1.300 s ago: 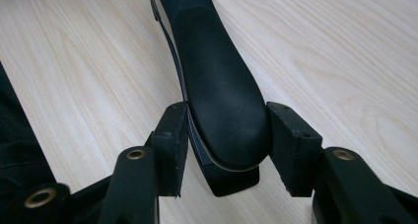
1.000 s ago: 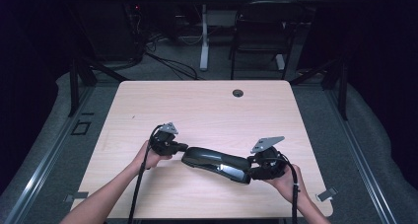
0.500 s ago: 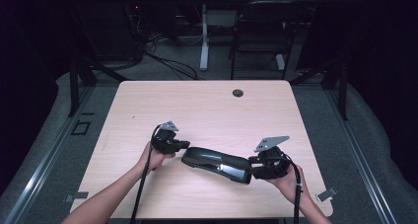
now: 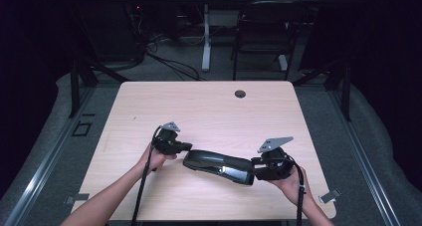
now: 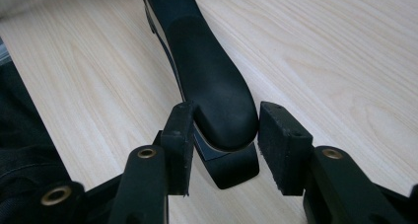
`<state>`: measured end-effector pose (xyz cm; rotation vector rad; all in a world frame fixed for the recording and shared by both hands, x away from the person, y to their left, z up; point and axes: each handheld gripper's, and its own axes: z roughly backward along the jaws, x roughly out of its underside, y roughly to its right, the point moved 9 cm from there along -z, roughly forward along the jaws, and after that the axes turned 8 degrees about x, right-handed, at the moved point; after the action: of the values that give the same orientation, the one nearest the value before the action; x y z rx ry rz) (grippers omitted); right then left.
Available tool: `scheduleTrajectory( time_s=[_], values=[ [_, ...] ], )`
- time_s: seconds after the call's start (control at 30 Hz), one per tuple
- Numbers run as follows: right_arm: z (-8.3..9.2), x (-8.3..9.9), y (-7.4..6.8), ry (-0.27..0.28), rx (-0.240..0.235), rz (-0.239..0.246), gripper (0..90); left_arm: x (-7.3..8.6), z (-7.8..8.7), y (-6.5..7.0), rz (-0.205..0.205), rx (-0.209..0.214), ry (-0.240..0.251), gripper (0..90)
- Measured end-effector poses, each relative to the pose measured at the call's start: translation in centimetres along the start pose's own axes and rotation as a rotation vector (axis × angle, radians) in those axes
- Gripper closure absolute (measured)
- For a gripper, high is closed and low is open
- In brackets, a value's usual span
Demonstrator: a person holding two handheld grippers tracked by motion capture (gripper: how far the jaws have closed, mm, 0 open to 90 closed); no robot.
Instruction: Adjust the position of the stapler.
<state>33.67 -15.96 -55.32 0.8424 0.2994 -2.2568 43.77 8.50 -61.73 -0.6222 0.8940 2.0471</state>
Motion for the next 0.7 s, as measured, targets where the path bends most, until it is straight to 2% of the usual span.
scheduleTrajectory(
  time_s=[0.07,0.13,0.17,0.23,0.3,0.33,0.43,0.47,0.7],
  values=[
    [0.1,0.1,0.1,-0.002,0.003,-0.005,58.4,-0.1,0.1,0.4,0.008,0.022,0.013,90.0],
    [0.1,0.1,0.1,0.003,0.007,-0.006,58.5,-0.1,0.0,0.9,-0.023,0.022,-0.006,90.0],
    [0.1,0.1,0.1,0.003,0.007,-0.006,58.5,-0.1,0.0,0.9,-0.023,0.022,-0.006,90.0],
    [0.1,0.1,0.3,0.003,0.012,-0.012,58.5,0.2,-0.7,1.3,-0.05,0.022,-0.056,90.0],
    [0.1,0.1,0.4,0.006,0.018,-0.011,58.8,1.0,-1.7,2.0,-0.083,0.04,-0.124,90.0],
    [0.1,0.1,0.5,0.0,0.026,-0.011,59.2,1.2,-2.0,2.4,-0.098,0.054,-0.136,90.0],
    [0.1,0.1,0.6,0.009,0.027,-0.015,59.5,1.2,-1.8,2.9,-0.121,0.058,-0.142,89.9],
    [0.2,0.1,0.6,0.004,0.033,-0.009,59.5,1.2,-1.8,2.9,-0.127,0.04,-0.145,89.9],
    [0.2,0.1,0.6,0.004,0.035,-0.008,59.6,1.2,-1.8,2.9,-0.122,0.023,-0.137,89.0]
  ],
)
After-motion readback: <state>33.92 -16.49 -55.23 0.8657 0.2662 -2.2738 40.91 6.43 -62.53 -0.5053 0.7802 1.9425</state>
